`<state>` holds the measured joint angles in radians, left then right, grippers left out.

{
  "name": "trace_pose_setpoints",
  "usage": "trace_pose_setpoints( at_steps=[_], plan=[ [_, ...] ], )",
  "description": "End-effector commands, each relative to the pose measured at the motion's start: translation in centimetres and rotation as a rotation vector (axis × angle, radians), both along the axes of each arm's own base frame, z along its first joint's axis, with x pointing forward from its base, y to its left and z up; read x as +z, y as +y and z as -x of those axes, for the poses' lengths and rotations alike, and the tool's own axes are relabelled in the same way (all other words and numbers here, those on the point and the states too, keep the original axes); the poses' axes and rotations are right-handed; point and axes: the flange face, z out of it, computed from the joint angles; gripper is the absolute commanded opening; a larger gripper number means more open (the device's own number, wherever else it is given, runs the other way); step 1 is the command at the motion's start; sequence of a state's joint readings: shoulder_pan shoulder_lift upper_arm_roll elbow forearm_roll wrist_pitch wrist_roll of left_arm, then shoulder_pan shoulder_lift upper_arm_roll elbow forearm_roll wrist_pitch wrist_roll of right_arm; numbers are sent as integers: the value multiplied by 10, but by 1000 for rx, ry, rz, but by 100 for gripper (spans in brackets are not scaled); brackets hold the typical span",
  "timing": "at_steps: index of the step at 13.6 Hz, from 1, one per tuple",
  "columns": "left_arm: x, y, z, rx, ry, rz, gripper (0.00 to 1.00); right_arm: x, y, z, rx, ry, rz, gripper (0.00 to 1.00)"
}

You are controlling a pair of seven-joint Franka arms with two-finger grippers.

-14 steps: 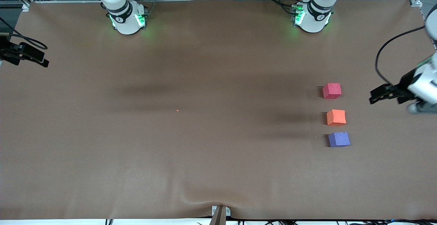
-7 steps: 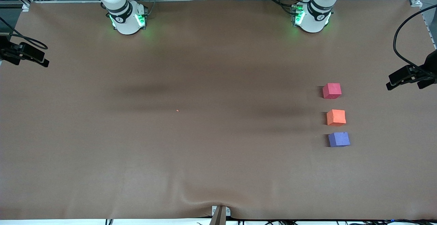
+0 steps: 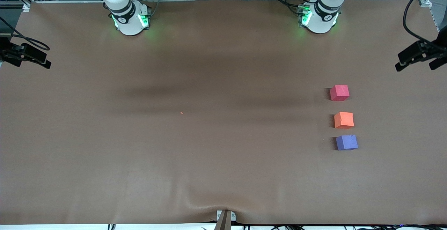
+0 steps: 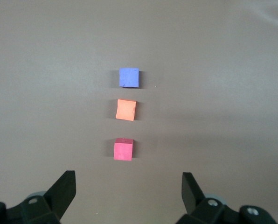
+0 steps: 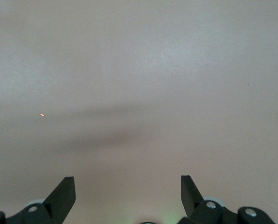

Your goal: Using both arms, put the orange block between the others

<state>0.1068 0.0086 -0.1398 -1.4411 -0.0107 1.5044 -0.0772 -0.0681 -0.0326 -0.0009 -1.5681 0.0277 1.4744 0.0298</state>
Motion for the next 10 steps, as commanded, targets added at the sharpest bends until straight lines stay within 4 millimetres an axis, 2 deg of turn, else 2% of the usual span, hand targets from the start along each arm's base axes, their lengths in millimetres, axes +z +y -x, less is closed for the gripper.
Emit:
trace_pose_setpoints(
  at_steps=[1,3,4,7,9,10],
  plan=[
    [2,-3,3,0,-1,-10,100,2,2,2,4,-3,-6,100],
    [-1,-27,2,-43,-3,-11,100,1,3,2,5,-2,-6,100],
    [-1,-19,1,-22,-4,-9,100,1,3,2,5,-2,-6,100],
    [-7,-29,0,-34,-2,-7,100,1,3,1,5,-3,-6,100],
    [-17,-43,3,-58,19,-12,100,2,-2,1,-5,-8,-7,100],
    [-18,-43,7,-60,25,-13,100,3,-4,2,-8,-10,-7,100]
  ],
)
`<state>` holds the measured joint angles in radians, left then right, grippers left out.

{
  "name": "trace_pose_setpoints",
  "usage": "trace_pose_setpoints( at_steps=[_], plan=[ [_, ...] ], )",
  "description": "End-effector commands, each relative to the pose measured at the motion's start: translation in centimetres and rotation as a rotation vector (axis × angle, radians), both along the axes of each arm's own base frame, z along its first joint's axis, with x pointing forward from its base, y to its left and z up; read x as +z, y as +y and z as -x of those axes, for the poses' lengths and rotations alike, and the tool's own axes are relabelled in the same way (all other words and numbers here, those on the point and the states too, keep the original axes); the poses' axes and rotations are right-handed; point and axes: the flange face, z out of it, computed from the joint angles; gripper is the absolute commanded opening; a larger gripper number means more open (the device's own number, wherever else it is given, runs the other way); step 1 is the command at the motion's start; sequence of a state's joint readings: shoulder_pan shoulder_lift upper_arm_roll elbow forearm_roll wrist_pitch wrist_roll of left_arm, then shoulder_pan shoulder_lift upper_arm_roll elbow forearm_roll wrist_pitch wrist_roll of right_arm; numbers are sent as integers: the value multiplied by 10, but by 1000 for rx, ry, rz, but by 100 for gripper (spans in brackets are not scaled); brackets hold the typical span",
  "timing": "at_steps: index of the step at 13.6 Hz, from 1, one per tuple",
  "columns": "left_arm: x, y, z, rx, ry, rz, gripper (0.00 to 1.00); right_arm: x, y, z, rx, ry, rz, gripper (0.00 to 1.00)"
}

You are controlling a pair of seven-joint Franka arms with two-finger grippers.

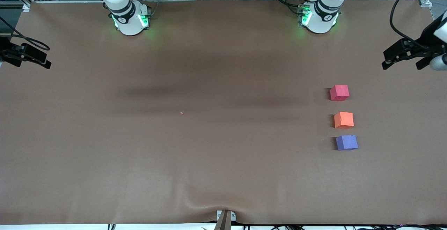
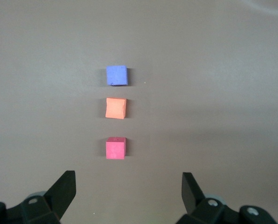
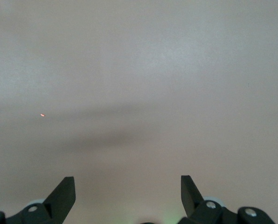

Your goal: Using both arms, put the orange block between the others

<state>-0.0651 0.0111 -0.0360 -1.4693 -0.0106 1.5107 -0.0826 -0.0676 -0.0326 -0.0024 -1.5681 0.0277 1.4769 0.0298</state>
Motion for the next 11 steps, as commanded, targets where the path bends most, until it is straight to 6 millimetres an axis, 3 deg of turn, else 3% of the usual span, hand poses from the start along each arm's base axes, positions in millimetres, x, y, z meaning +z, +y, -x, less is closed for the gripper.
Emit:
trace_pose_setpoints(
  at_steps=[1,11],
  plan=[
    [-5,-5,7,4,2,-11,100,2,-3,2,-6,-2,-6,100],
    [-13,12,-1,15,5,-10,100,1,3,2,5,-1,-6,100]
  ],
)
